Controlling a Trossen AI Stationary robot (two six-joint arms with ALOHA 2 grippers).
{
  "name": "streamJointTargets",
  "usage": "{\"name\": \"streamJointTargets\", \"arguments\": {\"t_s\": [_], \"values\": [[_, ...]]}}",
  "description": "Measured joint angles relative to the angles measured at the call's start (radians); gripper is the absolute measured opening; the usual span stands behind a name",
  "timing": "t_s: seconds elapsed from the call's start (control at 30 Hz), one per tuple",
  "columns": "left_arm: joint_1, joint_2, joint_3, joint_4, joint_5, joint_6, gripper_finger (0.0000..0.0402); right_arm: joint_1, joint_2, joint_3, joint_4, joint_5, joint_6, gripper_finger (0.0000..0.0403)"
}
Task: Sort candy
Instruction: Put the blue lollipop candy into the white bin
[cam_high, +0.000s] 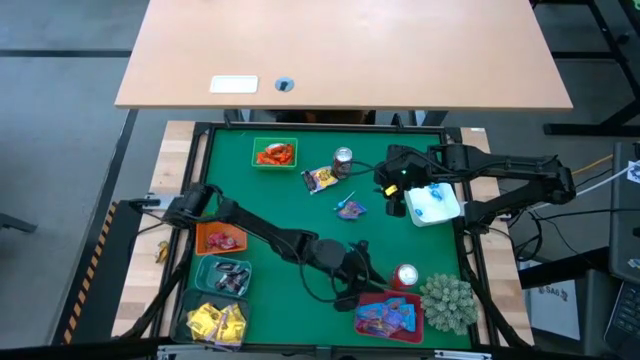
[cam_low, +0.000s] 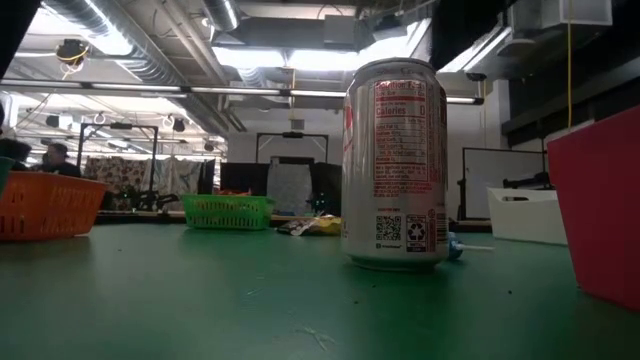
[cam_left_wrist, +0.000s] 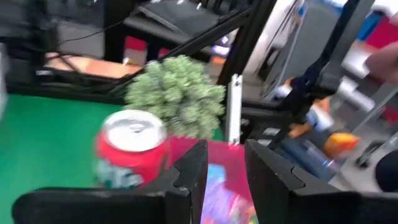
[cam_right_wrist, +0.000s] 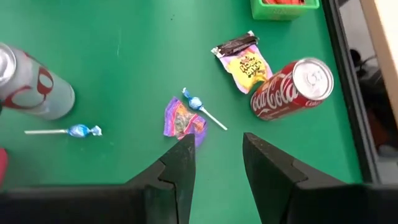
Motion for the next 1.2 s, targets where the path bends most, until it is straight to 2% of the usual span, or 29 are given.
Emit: {"name": "streamJointTargets", "arguments": {"t_s": [0.23,0.4,0.5,0.73,0.9,1.03,1.2], "values": [[0.039,-0.187,0.0,-0.354,-0.029,0.126,0.0096,0.0,0.024,-0.018,0.04,0.044,-0.096,0.0131],[0.061,-0.343,-0.006,-0.584,-0.143,0.229,0.0096,-0.016,0.059,-0.114,0.146,0.039,-0.164,0.0131],[0.07,-0.442,-0.059,-0.671,-0.204,0.26,0.0096,-0.045,0.089,-0.173,0.236,0.028,-0.199,0.0131],[0.102,-0.66,-0.342,-0.605,-0.286,0.191,0.0096,-0.127,0.188,-0.227,0.433,0.016,-0.229,0.0131],[0.123,-0.741,-0.527,-0.496,-0.291,0.128,0.0096,-0.167,0.288,-0.228,0.506,-0.093,-0.258,0.0131],[0.131,-0.752,-0.614,-0.42,-0.291,0.093,0.0096,-0.164,0.363,-0.228,0.542,-0.139,-0.306,0.0131],[0.135,-0.752,-0.646,-0.381,-0.291,0.074,0.0096,-0.164,0.433,-0.228,0.55,-0.153,-0.345,0.0131]]}}
